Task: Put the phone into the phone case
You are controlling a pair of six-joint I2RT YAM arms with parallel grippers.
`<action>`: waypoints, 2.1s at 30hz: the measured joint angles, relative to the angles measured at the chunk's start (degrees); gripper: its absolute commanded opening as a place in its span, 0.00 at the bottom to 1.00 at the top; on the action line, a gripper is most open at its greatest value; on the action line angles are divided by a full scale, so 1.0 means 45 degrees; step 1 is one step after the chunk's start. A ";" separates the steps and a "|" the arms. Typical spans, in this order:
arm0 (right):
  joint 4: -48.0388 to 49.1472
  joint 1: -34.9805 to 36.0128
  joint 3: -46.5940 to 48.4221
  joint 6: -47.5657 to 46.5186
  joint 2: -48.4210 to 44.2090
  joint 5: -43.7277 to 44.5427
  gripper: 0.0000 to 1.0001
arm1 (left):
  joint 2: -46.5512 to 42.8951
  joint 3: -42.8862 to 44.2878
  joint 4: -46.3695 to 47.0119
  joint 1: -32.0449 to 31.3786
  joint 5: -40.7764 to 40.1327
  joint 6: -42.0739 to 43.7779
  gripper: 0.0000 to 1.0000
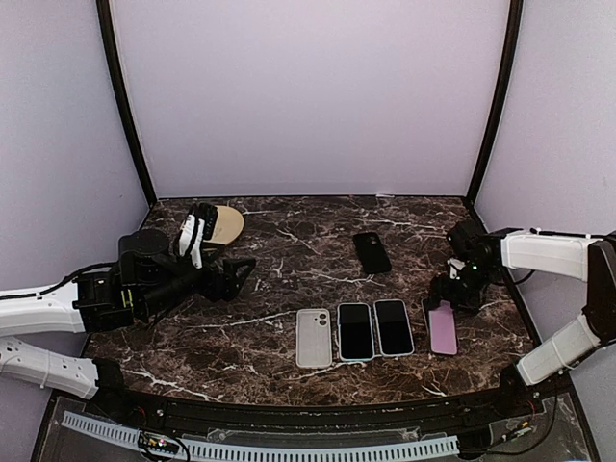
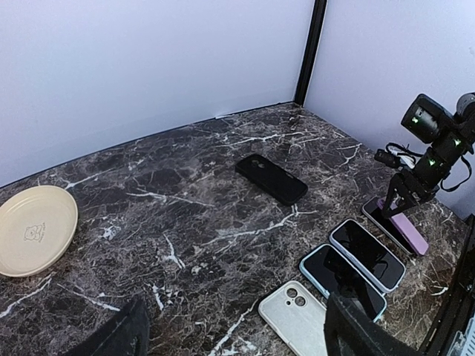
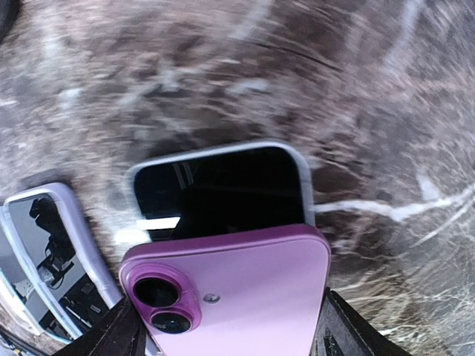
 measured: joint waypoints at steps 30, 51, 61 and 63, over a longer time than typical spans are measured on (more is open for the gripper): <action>0.3041 0.1219 0.0359 0.0029 -0.0991 -0.1292 0.39 | 1.2162 0.6479 0.4959 -0.1787 0.4294 -0.4163 0.73; 0.3842 0.1452 0.0364 -0.0277 -0.3065 -0.3288 0.32 | 1.5790 0.9753 0.5542 -0.1957 0.5571 -0.3186 0.40; 0.3823 0.1715 0.0389 -0.0010 -0.3220 -0.3322 0.33 | 1.5810 0.9923 0.4959 -0.1899 0.5119 -0.2628 0.00; 0.3793 0.1719 0.0389 -0.0015 -0.3235 -0.3327 0.39 | 1.5810 0.9918 0.4969 -0.1923 0.5051 -0.2618 0.00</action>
